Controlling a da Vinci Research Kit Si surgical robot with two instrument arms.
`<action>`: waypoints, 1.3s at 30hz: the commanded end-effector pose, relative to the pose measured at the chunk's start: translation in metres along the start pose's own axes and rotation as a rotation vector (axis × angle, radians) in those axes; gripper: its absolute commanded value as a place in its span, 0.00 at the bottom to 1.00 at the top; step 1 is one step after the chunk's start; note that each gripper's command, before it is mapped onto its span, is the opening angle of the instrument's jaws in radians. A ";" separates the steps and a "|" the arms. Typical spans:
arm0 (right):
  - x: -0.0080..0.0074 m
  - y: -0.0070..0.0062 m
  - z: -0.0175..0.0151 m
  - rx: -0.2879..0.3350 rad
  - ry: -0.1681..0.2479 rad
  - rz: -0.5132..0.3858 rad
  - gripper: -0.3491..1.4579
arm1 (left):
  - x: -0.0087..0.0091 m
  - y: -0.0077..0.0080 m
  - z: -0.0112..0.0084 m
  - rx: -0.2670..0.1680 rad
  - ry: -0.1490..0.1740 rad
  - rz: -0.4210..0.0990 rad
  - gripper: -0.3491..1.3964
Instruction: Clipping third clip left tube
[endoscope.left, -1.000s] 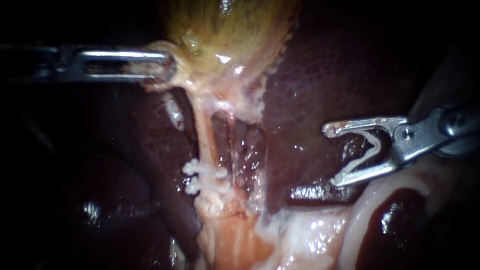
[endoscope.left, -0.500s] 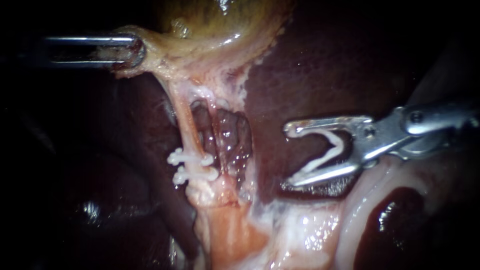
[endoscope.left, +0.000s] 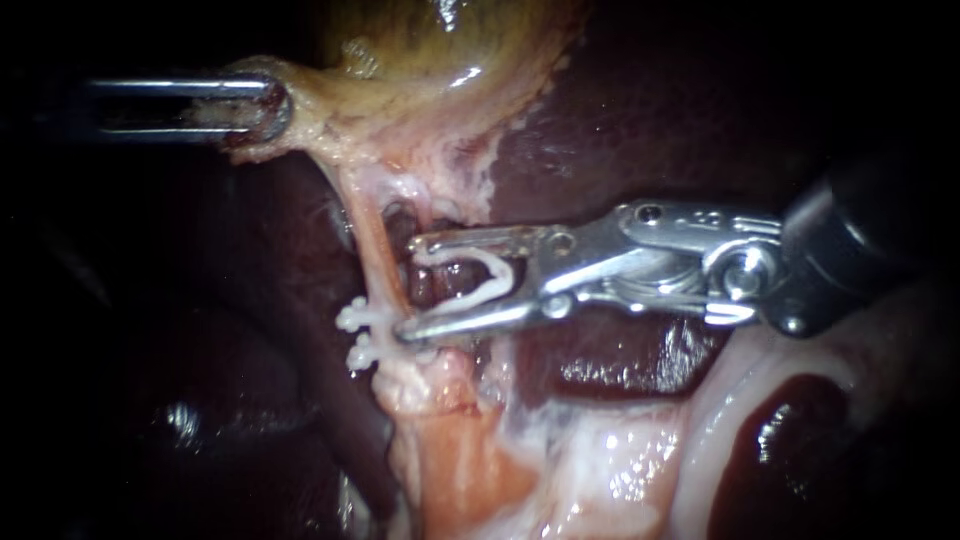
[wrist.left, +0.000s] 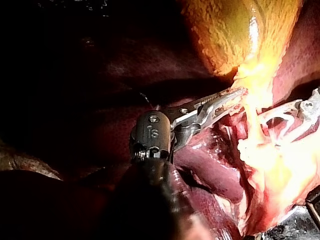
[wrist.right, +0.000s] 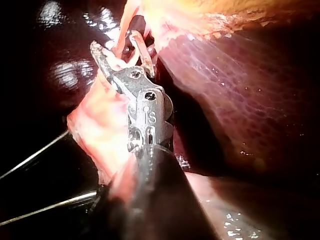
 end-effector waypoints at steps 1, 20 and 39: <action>-0.0002 0.0002 0.0001 -0.001 -0.001 0.007 0.47 | 0.0000 0.0000 0.0000 0.000 0.000 0.000 0.00; 0.0020 0.0033 0.0049 0.012 0.131 0.026 0.47 | 0.0000 0.0004 0.0002 -0.003 -0.003 0.006 0.00; 0.0072 -0.0004 0.0025 0.020 0.181 -0.076 0.21 | 0.0000 0.0004 0.0002 -0.003 -0.003 0.006 0.00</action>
